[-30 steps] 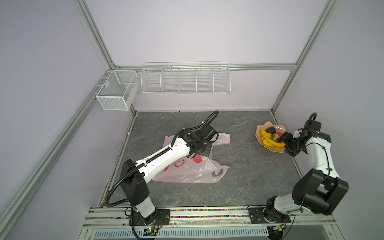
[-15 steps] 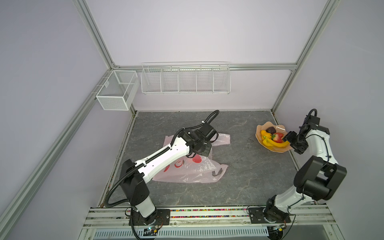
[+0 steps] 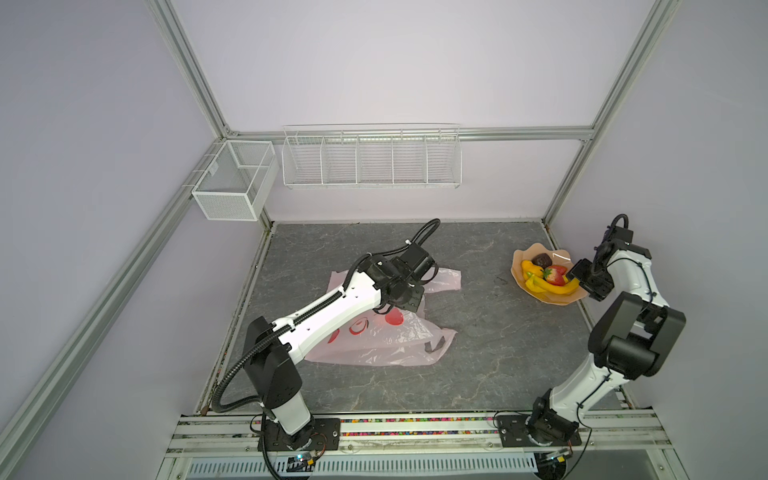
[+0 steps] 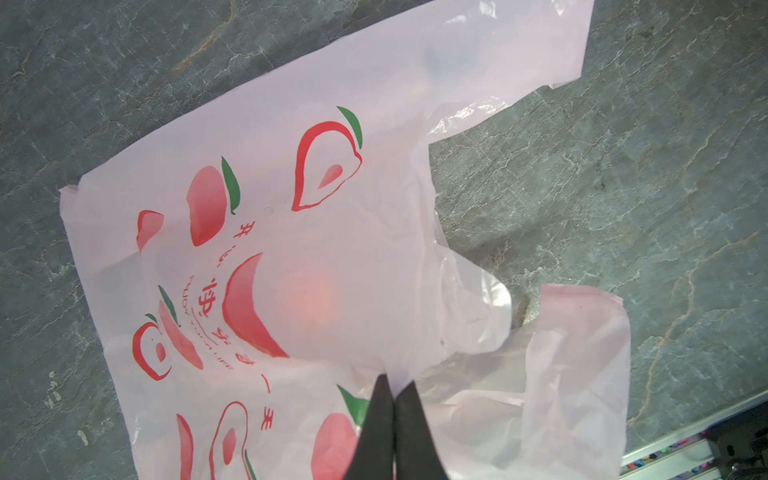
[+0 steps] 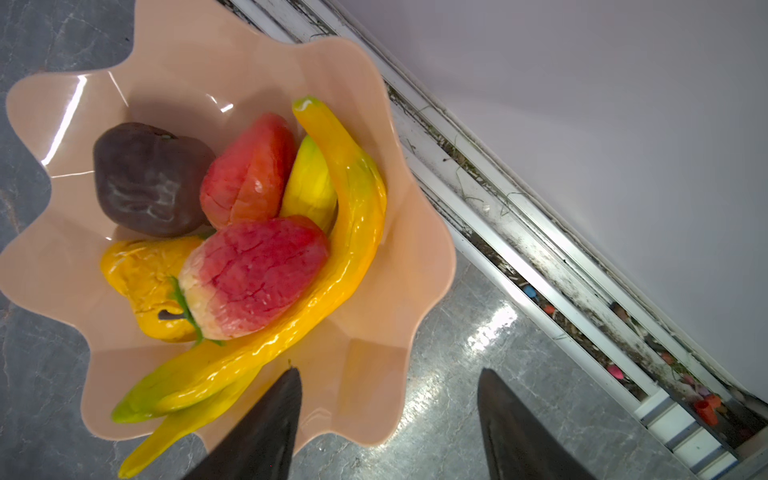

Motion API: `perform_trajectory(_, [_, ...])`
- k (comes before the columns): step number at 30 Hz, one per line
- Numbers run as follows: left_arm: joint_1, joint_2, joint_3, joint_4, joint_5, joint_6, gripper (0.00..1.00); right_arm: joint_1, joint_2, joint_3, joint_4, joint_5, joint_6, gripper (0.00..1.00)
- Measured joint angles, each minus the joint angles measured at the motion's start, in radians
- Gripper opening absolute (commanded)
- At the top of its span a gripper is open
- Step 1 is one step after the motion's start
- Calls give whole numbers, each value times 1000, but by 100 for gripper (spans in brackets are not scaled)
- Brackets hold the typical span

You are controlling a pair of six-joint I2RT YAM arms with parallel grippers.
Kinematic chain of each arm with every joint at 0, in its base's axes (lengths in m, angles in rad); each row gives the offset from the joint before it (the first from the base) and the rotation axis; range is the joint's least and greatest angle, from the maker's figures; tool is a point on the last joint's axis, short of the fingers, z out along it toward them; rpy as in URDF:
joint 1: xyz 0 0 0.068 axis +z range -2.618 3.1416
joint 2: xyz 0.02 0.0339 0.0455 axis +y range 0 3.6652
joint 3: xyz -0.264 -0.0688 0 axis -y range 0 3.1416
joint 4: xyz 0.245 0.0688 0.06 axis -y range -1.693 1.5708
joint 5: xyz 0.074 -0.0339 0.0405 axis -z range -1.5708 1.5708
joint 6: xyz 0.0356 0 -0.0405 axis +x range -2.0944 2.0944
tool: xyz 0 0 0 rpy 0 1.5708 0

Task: Place the fruits into the plastic bag
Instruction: 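Lower the open right gripper over the red strawberry in the bowl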

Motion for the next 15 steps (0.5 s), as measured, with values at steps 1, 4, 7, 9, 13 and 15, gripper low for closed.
perform_trajectory(1, [0,1,0,0,0,-1,0,6,10,8,2,-4,0,69])
perform_trajectory(4, [0,6,0,0,0,-3,0,29,43,26,13,-23,0,69])
perform_trajectory(7, [0,13,6,-6,-1,-4,0,52,78,34,22,-34,2,69])
perform_trajectory(9, [0,19,17,-11,-1,-4,0,65,105,41,24,-38,4,70])
perform_trajectory(13, [0,25,30,-13,-1,-4,0,81,148,63,24,-39,8,70])
perform_trajectory(15, [0,27,34,-16,-1,-4,0,85,168,82,24,-37,8,70])
